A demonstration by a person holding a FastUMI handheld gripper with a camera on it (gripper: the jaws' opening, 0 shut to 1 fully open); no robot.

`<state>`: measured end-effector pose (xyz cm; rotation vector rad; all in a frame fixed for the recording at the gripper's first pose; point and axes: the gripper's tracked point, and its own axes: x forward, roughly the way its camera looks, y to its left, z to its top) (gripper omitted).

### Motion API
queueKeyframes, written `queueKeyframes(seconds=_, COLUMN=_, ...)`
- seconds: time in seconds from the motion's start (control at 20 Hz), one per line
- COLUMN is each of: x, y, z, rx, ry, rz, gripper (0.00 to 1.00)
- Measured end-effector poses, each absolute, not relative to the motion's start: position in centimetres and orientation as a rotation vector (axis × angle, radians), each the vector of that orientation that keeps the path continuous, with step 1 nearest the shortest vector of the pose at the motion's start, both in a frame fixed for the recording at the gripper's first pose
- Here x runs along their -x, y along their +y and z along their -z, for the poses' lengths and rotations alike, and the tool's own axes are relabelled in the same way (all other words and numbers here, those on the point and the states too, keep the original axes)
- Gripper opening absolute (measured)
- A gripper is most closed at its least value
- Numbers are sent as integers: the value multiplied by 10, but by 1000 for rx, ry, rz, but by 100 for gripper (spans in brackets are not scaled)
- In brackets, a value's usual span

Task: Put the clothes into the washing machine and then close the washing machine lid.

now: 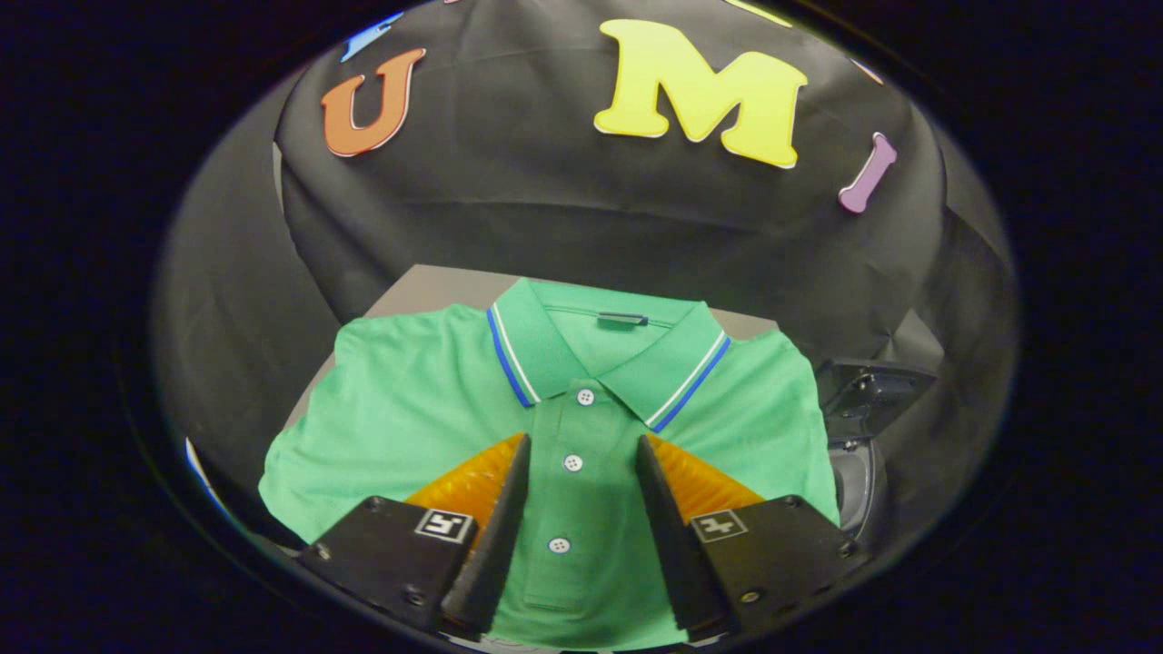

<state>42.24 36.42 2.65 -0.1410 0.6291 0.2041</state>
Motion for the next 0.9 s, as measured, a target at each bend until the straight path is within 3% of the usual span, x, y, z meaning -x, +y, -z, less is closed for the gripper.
queueKeyframes(seconds=0.15, x=-423, y=356, z=-27, rx=202, ry=572, rz=-231, gripper=24)
queueKeyframes(seconds=0.25, x=-421, y=351, z=-27, rx=216, ry=558, rz=-266, gripper=15)
queueKeyframes(seconds=0.5, x=-410, y=343, z=-32, rx=13, ry=599, rz=-350, gripper=7)
queueKeyframes(seconds=0.9, x=-354, y=287, z=-97, rx=-47, ry=365, rz=-382, gripper=6)
